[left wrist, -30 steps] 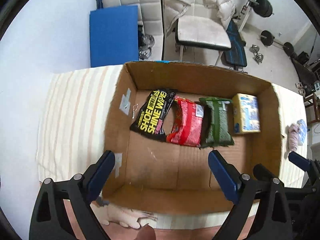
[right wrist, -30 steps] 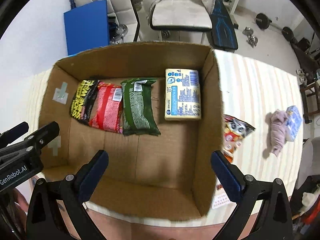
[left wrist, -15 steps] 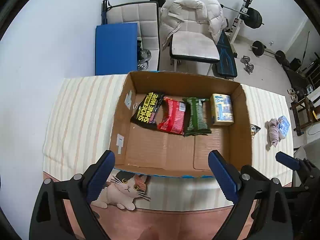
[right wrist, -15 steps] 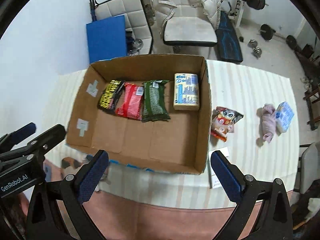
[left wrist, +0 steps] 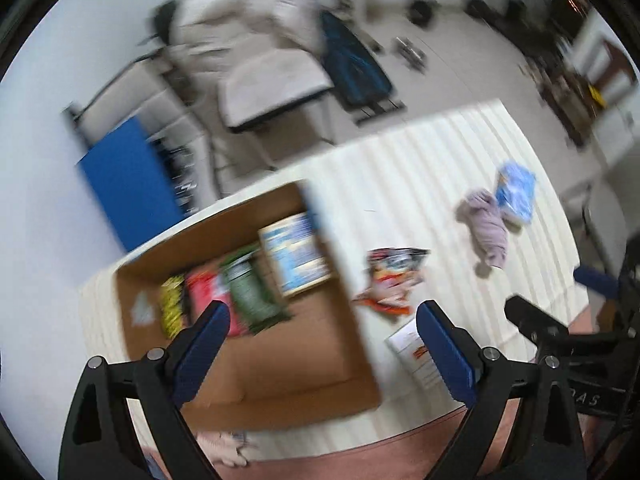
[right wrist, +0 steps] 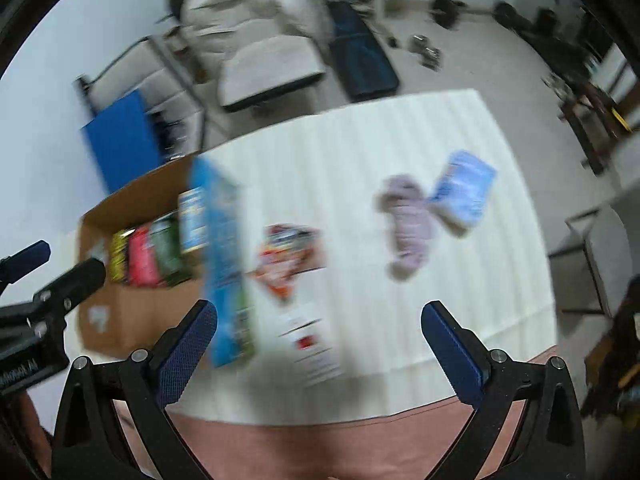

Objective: Organize soft objects
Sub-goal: 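Grasp the orange panda snack bag with left tool while right tool grasps lilac towel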

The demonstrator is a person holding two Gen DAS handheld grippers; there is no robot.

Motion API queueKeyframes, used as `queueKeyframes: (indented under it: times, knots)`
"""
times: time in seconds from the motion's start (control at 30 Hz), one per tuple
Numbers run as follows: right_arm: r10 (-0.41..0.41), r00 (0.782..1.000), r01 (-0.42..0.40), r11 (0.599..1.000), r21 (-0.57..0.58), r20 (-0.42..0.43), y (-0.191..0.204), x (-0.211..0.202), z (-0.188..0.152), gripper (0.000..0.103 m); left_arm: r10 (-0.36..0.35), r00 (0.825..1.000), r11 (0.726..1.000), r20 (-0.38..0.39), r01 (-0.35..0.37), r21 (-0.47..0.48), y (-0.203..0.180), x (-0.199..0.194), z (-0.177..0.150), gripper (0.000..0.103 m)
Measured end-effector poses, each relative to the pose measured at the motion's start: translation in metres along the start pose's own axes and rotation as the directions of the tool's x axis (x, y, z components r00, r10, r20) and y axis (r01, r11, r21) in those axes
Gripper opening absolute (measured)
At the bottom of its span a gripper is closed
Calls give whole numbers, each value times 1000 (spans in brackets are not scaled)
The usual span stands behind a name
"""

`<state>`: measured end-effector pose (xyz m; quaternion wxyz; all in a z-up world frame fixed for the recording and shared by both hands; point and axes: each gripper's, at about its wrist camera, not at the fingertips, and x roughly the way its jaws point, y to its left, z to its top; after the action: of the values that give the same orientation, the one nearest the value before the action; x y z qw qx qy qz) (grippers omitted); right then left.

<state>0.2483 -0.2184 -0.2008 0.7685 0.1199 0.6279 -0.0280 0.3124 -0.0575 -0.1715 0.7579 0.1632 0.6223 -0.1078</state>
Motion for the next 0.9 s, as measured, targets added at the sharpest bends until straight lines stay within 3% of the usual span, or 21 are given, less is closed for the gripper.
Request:
queueKeyframes:
  times: [0.1, 0.27, 0.47, 0.53, 0.7, 0.9]
  knots:
    - [-32, 998, 33, 999, 33, -49, -37, 32, 24, 103, 38, 995, 997, -88, -31, 74, -35, 43, 29, 96]
    - [-61, 989, 72, 995, 75, -138, -80, 100, 58, 85, 117, 974, 984, -194, -87, 158, -71, 107, 51, 95]
    - [-28, 969, 59, 991, 121, -244, -106, 172, 77, 69, 169, 945, 975, -279, -119, 189, -83, 157, 55, 95]
    - [-15, 963, 53, 990, 132, -270, -111, 188, 77, 57, 181, 938, 972, -296, -124, 200, -87, 167, 54, 95]
    - [-31, 962, 63, 992, 111, -272, -119, 191, 66, 49, 195, 917, 964, -348, -114, 241, -97, 188, 49, 95]
    - [-11, 955, 49, 992, 120, -298, -138, 186, 40, 49, 226, 871, 955, -435, -109, 277, -108, 221, 35, 95]
